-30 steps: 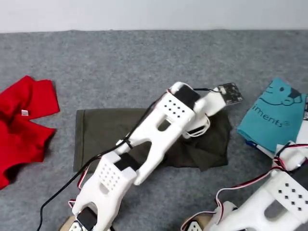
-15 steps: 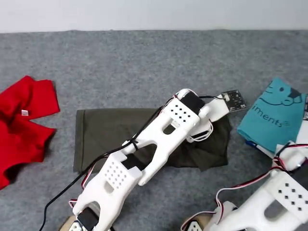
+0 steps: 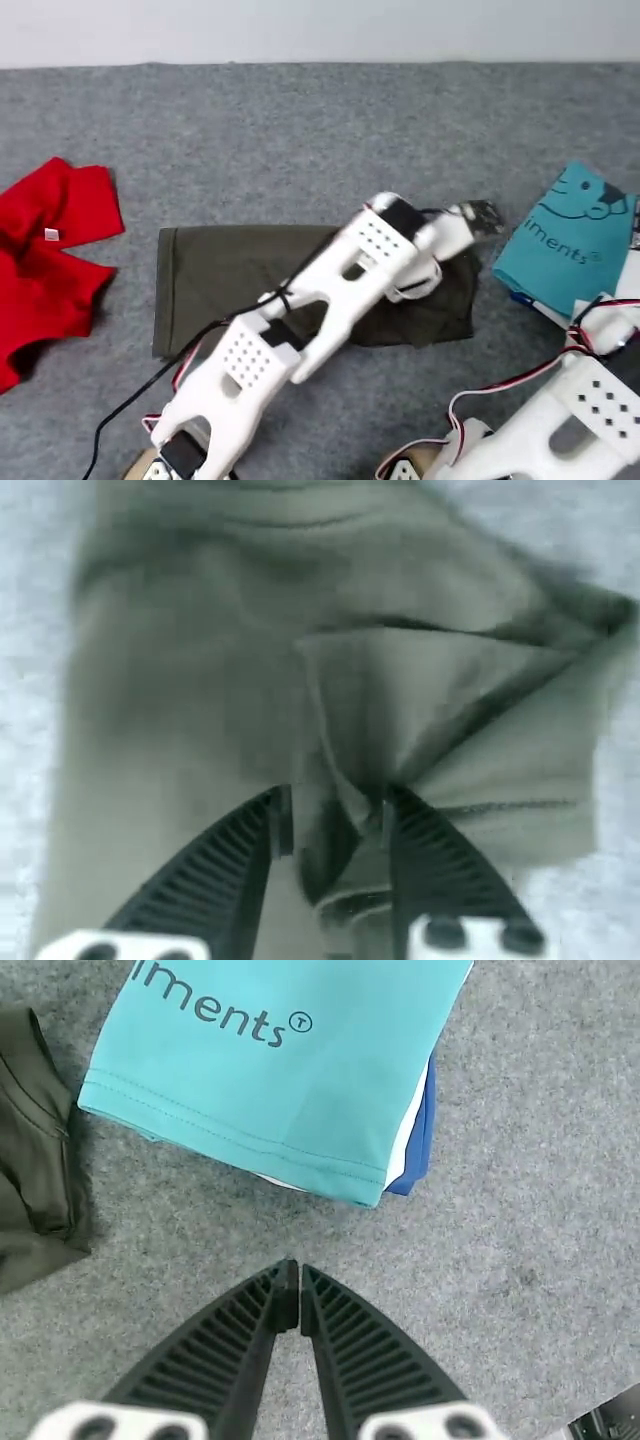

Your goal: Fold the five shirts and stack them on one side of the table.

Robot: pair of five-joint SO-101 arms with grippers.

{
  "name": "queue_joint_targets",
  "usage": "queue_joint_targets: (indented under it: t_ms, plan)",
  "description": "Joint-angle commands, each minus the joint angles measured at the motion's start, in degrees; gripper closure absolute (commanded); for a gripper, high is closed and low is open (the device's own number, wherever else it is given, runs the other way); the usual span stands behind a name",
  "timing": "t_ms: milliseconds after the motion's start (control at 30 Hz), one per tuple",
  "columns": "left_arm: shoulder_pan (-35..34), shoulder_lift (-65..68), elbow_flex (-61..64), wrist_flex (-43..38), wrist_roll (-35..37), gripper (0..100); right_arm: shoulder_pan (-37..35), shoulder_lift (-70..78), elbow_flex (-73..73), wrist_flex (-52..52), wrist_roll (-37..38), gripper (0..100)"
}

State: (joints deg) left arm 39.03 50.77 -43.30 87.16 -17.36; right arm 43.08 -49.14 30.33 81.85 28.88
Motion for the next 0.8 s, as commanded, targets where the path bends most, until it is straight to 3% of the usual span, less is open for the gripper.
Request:
queue_joint_targets:
  t_ms: [0,200,467,767]
  plan:
    - [-4.5,0.1,-1.6,-3.6,-4.0,85,0.2,-1.2,-0.6,-0.7,-0.1,98.9]
    - [-6.2,0.2,-4.6,-0.9,-5.3,85,0.2,-1.2,-0.6,-0.7,-0.1,98.9]
    - [-2.0,0.5,-22.7,13.3,-4.9,85,0.2,-1.2,-0.6,-0.6,-0.1,98.9]
    - [2.9,6.2,-22.3,9.1,-2.2,85,0.3,-1.2,-0.6,-0.6,-0.1,98.9]
